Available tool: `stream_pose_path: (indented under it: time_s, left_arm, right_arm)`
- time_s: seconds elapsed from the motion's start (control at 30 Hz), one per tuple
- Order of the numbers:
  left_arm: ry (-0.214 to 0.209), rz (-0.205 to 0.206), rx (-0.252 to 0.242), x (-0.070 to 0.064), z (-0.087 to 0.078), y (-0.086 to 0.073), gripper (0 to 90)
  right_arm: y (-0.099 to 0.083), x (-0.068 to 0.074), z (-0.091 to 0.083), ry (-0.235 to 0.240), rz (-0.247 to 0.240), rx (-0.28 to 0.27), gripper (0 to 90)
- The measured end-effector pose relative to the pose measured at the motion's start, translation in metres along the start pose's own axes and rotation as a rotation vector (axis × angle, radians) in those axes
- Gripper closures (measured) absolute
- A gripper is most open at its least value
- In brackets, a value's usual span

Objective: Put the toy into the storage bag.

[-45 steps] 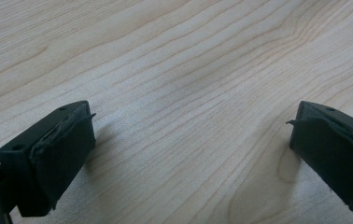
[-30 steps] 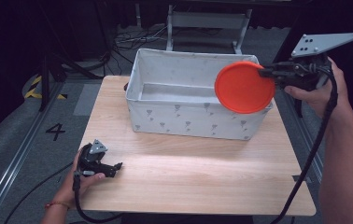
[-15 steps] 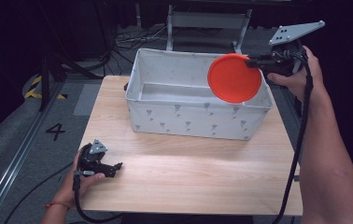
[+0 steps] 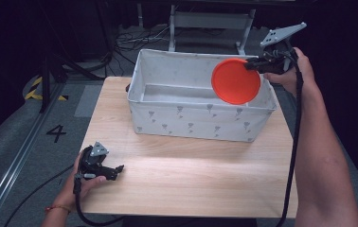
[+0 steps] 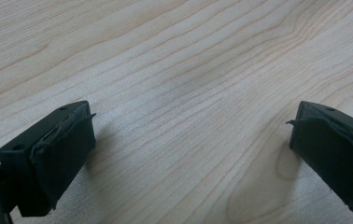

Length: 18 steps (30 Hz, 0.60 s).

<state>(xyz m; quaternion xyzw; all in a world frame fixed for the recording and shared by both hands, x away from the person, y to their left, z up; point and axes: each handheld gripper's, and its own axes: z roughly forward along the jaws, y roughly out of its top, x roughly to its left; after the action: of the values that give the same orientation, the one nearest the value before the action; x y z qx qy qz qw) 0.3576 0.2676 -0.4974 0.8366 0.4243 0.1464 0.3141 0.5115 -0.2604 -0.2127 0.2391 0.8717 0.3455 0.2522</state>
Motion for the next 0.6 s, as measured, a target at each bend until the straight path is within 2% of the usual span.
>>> stream_pose_path:
  time_s: [0.4, 0.6]
  left_arm:
    - [0.000, -0.001, 0.000, 0.000, 0.000, 0.000, 0.6]
    - [0.003, 0.000, -0.003, 0.000, 0.000, 0.000, 0.6]
  right_arm:
    - [-0.021, -0.002, 0.027, 0.030, -0.001, 0.089, 82.3]
    - [-0.034, -0.001, 0.039, 0.070, -0.019, 0.128, 82.3]
